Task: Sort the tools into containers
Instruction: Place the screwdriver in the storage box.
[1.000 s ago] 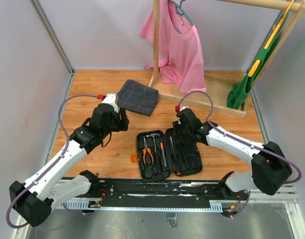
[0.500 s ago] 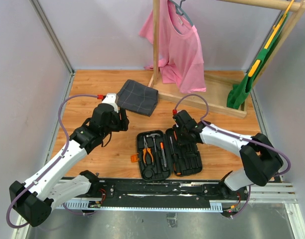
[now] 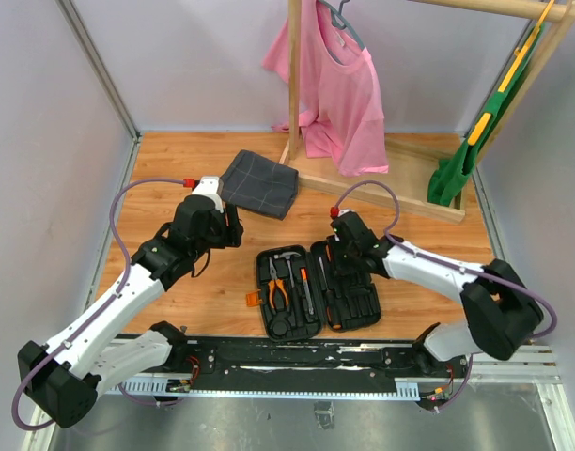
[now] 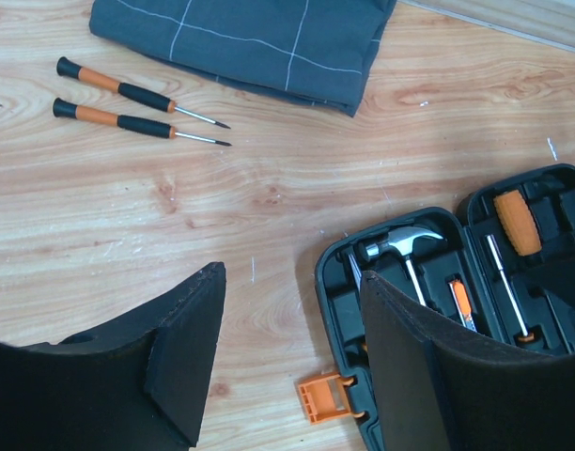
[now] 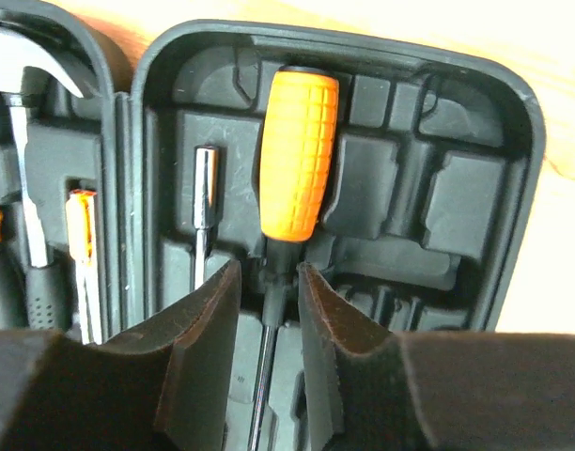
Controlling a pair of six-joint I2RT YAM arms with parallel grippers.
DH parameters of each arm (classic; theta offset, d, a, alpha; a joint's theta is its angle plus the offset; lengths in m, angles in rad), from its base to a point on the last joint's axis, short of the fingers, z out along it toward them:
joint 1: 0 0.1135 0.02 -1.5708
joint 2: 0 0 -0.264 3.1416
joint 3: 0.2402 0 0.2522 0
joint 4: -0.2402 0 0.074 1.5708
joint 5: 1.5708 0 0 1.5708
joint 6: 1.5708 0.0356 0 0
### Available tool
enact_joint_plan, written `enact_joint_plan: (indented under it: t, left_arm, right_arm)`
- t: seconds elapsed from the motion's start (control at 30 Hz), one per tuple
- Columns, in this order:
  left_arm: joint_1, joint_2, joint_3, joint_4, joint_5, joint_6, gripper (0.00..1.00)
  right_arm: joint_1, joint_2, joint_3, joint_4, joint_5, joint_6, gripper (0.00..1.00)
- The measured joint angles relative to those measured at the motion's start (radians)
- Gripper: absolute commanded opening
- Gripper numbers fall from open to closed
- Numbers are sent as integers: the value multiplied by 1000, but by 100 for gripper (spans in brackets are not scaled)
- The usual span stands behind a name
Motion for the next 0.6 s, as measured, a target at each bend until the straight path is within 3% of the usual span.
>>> enact_joint_plan:
  t: [0.2,0.33,0.6]
  left_arm:
    - [0,42,1,0,10,-5,52]
    - [-8,110,6,2,35,-26,51]
    - [-168,300,93,53,29,-89,49]
  right_arm:
    - [0,-205,-74,22,-9,-14,37]
    - [0,-325,-129,26,-5,-19,39]
    - [0,-492,-255,-3,-6,-1,39]
